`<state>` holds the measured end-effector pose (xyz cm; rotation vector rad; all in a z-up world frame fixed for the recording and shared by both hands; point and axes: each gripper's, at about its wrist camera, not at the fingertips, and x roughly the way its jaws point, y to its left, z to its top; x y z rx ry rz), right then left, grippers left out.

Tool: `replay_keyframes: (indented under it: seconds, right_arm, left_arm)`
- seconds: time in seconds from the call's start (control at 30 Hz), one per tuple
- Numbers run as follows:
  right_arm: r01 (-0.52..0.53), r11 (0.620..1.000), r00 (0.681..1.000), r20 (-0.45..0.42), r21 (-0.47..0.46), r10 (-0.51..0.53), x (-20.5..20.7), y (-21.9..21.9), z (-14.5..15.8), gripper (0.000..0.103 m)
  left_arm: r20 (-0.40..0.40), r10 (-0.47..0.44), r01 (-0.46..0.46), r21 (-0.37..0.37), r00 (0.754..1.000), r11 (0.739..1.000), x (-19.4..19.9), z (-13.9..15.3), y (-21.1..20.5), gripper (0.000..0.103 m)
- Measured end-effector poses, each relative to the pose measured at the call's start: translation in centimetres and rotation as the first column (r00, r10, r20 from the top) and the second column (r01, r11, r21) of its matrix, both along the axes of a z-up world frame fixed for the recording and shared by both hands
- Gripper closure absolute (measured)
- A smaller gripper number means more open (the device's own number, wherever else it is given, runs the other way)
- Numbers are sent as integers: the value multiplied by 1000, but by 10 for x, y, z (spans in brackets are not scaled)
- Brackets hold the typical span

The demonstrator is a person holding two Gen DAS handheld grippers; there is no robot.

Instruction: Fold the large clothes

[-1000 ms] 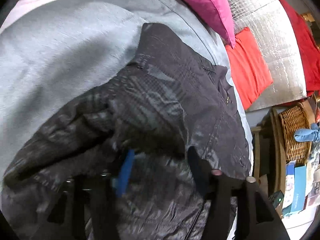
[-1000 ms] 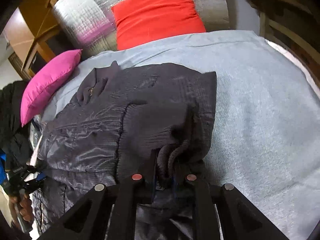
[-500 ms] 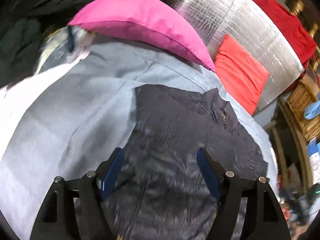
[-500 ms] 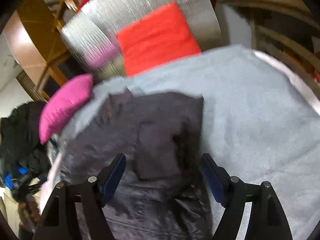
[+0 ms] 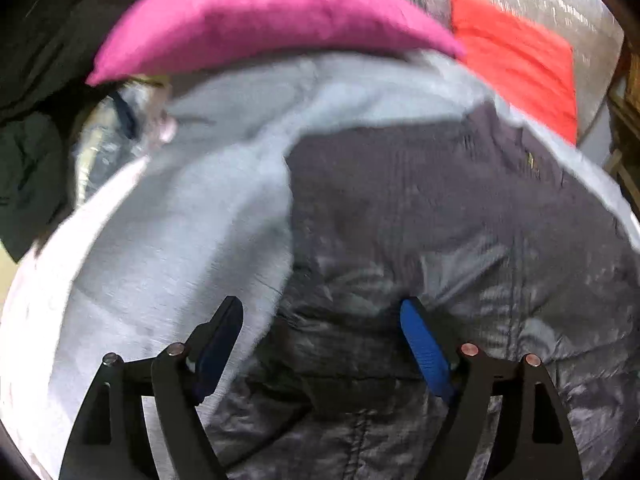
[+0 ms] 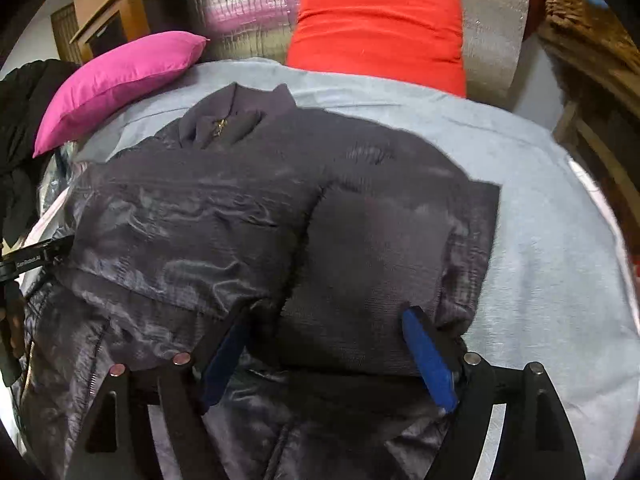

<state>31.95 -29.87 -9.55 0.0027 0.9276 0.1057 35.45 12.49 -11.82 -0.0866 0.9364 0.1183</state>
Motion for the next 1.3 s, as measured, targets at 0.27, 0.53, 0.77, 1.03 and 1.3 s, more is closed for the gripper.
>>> replay_keyframes:
  seconds: [0.27,0.53,0.77,1.03,1.3]
  right_arm:
    - [-55,996,984,173,72,42,23,30,56,21]
    - [62,998,998,21,-28,-62,74,45,-31,21]
    - [77,992,996,58,-101,-71,67,47,-48,16]
    - [79,996,980,184,-46,-69,22,56,7,16]
    - [30,996,995,95,-89,-21,-3,67,-19,16]
  left_arm:
    - [136,-57,54,22,989,998,10,15,-35,21]
    - [119,-59,43,134,991,990,24,-29,-51,12]
    - [77,4,-1,-35,997,999,34,-46,-23,0]
    - [160,-21,30,-55,987,998,-7,2,-23,1]
    - [158,-75,73,16,985,997,-22,7,-40,0]
